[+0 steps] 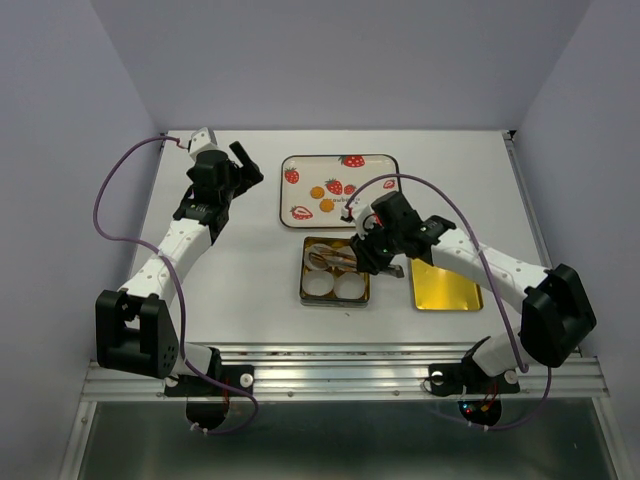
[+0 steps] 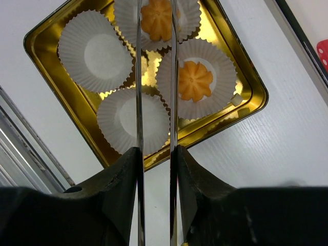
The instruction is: Pack the cookies
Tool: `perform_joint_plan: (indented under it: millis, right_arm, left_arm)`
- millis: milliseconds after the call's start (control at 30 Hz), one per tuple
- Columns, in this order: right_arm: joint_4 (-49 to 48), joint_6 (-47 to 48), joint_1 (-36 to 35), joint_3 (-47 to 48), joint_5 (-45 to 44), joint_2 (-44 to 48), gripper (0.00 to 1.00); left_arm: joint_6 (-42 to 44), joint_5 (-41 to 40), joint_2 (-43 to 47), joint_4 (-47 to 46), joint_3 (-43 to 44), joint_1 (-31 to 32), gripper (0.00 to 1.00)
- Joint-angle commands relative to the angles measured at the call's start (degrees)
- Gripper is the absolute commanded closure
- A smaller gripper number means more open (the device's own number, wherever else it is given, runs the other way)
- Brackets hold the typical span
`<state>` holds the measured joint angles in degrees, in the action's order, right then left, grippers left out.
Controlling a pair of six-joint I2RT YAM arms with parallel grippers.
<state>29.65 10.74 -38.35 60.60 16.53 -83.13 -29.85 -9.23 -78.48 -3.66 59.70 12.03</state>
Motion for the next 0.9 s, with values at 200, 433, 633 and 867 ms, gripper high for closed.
perform_joint_plan:
  millis: [200,433,633,867]
  right_arm:
    - [-1.1,0.4,-0.8,2.5,-0.8,0.5,0.52]
    - [-1.3,0.2,-0.8,2.4,-1.3,1.4,0.52]
    - [-3.0,-0.4,-0.8,1.7,-1.5,4.5,0.52]
    - [-3.8,-0.7,-0.8,1.3,-1.3,7.5,0.52]
  left_arm:
    - [1.0,-0.3,0.5,-2.6,0.0,0.4,0.01]
    - [1.2,-0.2,0.5,-2.7,0.2,0.4,0.01]
    - [1.3,-0.1,0.5,-2.8,0.2,0.4,0.01]
    - [1.3,0.3,0.9,-3.0,0.1,0.4,0.01]
